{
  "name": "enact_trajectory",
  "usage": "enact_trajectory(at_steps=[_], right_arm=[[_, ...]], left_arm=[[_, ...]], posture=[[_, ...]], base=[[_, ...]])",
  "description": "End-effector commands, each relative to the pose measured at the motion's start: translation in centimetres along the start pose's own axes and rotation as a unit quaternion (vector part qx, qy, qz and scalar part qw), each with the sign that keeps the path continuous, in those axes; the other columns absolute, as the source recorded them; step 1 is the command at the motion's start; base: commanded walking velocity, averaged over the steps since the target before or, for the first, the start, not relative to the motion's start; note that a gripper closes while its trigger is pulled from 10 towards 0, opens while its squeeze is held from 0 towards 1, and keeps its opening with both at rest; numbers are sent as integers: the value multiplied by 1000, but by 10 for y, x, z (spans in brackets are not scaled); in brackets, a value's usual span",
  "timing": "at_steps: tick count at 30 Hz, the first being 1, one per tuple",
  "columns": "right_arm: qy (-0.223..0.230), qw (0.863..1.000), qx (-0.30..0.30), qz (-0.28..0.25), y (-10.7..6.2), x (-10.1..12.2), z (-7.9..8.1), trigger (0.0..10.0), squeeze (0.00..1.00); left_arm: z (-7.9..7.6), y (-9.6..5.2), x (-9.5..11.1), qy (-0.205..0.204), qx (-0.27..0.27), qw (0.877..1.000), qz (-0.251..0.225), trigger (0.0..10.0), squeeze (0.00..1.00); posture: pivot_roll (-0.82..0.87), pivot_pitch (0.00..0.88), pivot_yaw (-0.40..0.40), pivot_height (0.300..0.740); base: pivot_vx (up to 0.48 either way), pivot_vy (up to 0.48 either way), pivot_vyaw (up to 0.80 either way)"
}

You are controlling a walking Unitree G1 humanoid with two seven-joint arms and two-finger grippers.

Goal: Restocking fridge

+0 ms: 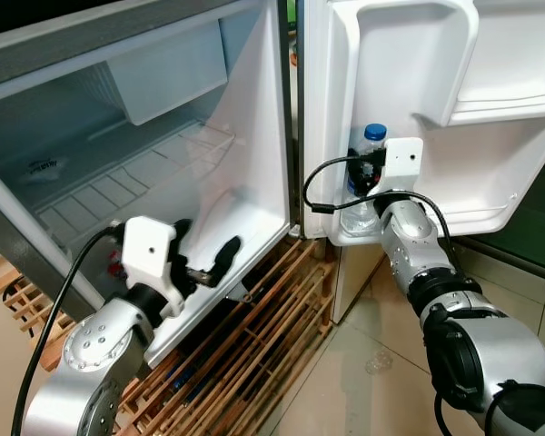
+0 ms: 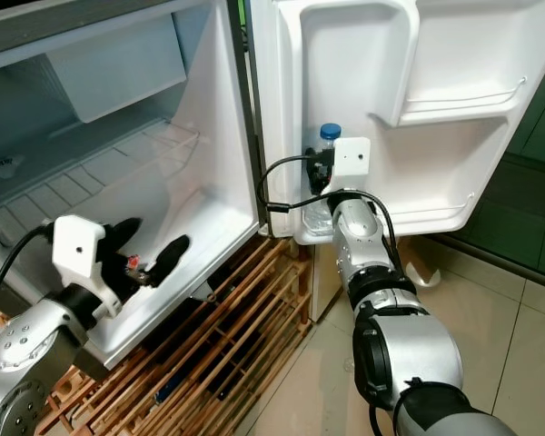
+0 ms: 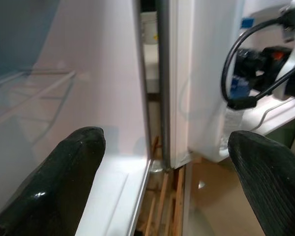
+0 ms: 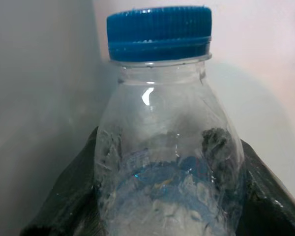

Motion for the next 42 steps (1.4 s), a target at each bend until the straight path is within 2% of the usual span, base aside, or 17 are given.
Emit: enact_trajectory(at_steps=[1,7,13,14,15,16,17,23,26,30,35,39,42], right_arm=[[16,999,-4,50,-5,-21,0,10000,0],[26,997,-19,76,-6,-28,-5,10000,0],[27,996,-21,84,-6,-30,-6,10000,0],[33,995,-22,88,-6,-31,-6,10000,224],[33,995,-22,88,-6,-31,-6,10000,224],[37,995,-23,92,-7,-32,-6,10000,737],[30,994,-24,98,-7,-34,-6,10000,1000],[-28,995,-6,98,-6,-31,-6,10000,1000],[-70,995,2,74,-3,-21,-4,10000,1000],[-101,994,14,46,0,-11,0,10000,1000],[-111,993,4,29,-5,-12,7,10000,1000],[-111,994,-19,-1,-17,-15,16,10000,1000],[-108,994,-33,-16,-23,-13,16,10000,1000]], left_arm=[[-1,-1,0,-3,-6,1000,3,10000,0],[-18,-3,-4,-42,-76,996,26,10000,0],[-18,-1,-4,-45,-88,994,34,10000,0],[-18,-1,-5,-44,-88,995,35,10000,0],[-18,-1,-5,-44,-88,995,35,10000,0],[-17,-1,-5,-44,-88,995,35,10000,0],[-17,-1,-5,-44,-88,994,36,10000,0],[-18,0,-6,-53,-88,994,39,10000,0],[-19,0,-7,-56,-85,994,37,10000,0],[-20,1,-8,-58,-81,994,34,10000,0],[-21,1,-9,-56,-79,995,33,10000,0],[-22,2,-9,-53,-75,995,28,10000,0],[-22,3,-10,-53,-71,996,27,10000,0]], posture=[[48,45,143,740],[51,46,142,740],[47,47,144,740],[47,47,144,740],[47,47,144,740],[45,46,144,740],[45,46,144,740],[37,46,140,740],[27,43,128,740],[14,35,116,740],[-1,14,99,740],[-15,0,82,740],[-19,0,79,740]], base=[[0,0,0],[0,0,0],[0,0,0],[0,0,0],[0,0,0],[0,0,0],[0,0,0],[0,0,0],[0,0,0],[0,0,0],[0,0,0],[0,0,0],[0,0,0]])
Point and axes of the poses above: a point about 5 cm out from each wrist's last joint towards the gripper, its own y axis pointing out of the wrist towards the gripper, its own x axis along the axis of the wrist's last joint, z = x × y, the point moved 4 cm from there along y, pointing out of the wrist towards the gripper, and after that the axes turned 7 degrees about -y, right-handed, at the moved point
